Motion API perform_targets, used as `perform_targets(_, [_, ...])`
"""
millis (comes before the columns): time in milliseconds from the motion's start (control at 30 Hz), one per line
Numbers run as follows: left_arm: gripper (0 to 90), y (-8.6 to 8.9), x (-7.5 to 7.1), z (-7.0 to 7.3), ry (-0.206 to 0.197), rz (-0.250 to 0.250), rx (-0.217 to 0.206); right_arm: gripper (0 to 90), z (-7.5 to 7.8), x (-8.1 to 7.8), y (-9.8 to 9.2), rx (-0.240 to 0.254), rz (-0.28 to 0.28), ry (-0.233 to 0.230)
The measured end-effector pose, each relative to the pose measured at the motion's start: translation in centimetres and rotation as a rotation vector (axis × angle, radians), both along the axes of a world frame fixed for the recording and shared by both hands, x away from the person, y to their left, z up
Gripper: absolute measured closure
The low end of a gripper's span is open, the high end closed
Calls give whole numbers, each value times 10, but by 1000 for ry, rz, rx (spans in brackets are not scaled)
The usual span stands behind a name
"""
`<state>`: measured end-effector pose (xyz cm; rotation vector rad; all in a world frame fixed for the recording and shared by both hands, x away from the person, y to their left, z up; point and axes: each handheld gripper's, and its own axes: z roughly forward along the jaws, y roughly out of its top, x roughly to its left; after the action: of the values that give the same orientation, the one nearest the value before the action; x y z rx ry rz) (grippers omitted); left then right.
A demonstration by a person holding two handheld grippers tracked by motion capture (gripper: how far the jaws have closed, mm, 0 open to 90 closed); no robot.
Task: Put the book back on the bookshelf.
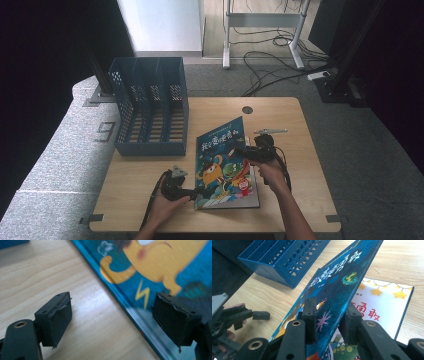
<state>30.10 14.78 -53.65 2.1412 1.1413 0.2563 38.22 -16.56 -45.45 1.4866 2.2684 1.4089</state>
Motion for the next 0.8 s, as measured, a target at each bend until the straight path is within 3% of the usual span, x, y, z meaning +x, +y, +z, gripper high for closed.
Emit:
perform_targets(300, [139,4,-28,-4,-5,-41,-13,678,1,0,1,-4,0,-1])
perform_targets(800, [121,-7,-33,2,-3,-79,-55,678,-1,0,0,4,-9,0])
